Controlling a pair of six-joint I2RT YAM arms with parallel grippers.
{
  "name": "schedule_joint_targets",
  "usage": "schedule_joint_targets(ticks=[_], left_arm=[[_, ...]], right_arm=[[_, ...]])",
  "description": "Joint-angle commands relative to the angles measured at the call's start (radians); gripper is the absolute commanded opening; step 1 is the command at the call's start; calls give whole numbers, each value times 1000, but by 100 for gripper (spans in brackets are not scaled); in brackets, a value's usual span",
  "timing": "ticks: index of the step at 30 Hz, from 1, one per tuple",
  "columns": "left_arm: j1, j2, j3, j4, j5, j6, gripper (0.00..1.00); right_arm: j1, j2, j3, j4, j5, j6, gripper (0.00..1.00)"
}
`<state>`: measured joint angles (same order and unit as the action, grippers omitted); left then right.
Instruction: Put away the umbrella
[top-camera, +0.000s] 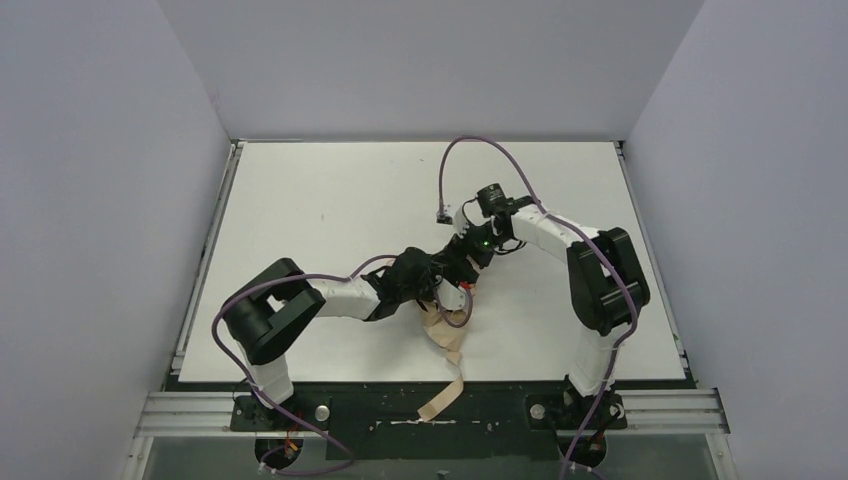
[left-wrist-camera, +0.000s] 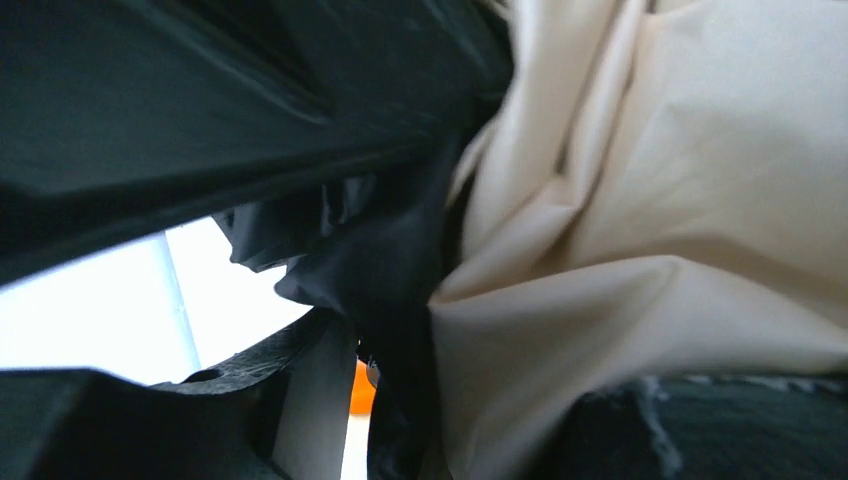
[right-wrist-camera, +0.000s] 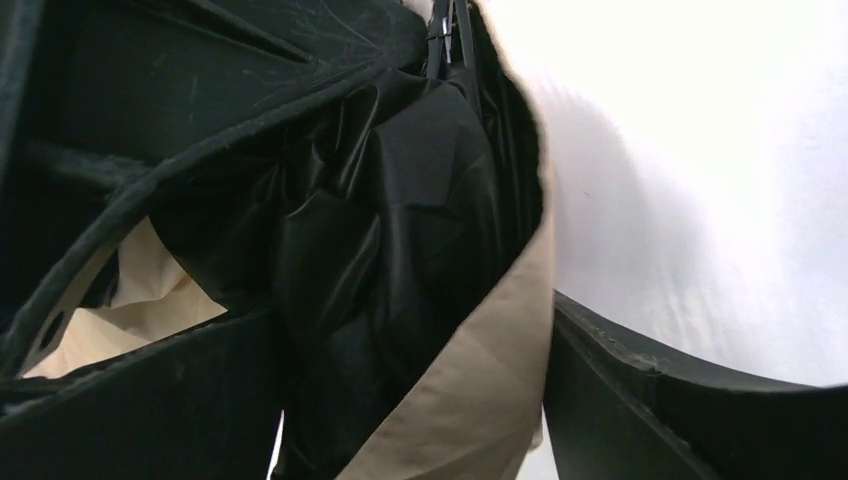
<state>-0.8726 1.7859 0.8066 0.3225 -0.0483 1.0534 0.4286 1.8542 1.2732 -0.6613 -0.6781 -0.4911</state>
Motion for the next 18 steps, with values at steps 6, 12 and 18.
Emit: schedule_joint_targets(ticks=[6,12,18], left_arm=[[-5,12,-1,82,-87,-73,0],[-5,-67,-2,68,-91,-173,29],[-6,-230,-11,-18,-15,-305,55]], right_arm=[[40,89,-8,38,31,51,43],[38,74,-27,97,162,61,30],[45,44,-48,133,289,7,17]])
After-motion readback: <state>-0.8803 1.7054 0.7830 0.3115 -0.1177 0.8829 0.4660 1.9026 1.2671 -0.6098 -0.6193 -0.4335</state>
